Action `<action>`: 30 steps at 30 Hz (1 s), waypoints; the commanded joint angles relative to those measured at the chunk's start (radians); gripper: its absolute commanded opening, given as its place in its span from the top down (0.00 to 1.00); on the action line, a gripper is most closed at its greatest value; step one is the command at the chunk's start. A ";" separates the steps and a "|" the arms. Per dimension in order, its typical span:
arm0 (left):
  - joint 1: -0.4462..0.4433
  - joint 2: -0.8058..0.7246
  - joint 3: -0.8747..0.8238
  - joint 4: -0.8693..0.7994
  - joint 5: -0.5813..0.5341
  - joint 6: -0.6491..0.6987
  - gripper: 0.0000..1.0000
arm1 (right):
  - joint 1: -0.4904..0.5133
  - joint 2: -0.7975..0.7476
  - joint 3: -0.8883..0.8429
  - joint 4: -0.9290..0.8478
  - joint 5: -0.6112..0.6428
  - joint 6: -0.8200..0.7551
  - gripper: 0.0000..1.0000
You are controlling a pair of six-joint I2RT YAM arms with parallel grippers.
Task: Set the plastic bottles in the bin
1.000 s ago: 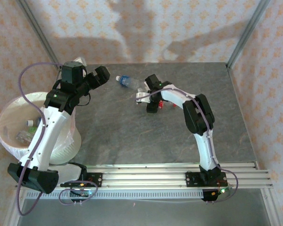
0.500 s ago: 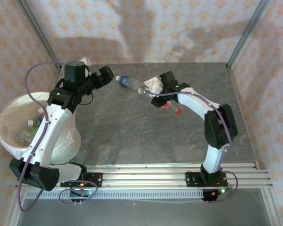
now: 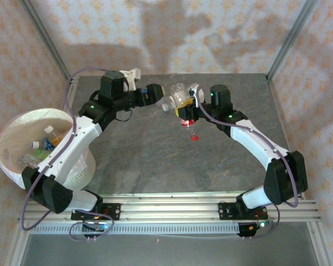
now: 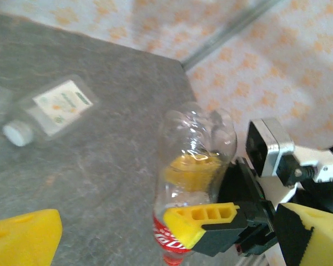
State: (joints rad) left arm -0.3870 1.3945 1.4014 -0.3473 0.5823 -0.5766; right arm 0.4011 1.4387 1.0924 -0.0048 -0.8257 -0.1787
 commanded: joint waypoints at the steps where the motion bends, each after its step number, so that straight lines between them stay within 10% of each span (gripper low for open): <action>1: -0.041 0.037 0.052 0.080 0.059 0.036 0.00 | 0.012 -0.056 -0.021 0.134 -0.092 0.097 0.59; 17: -0.141 0.211 0.202 0.034 -0.054 0.066 0.01 | 0.076 -0.094 -0.014 0.108 -0.084 0.074 0.58; 30: -0.145 0.256 0.185 0.034 -0.123 0.016 0.33 | 0.087 -0.111 -0.047 0.239 -0.079 0.147 0.56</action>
State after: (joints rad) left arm -0.5327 1.6283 1.6020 -0.3241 0.5083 -0.5488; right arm 0.4664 1.3693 1.0477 0.1104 -0.8639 -0.0216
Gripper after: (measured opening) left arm 0.695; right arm 0.471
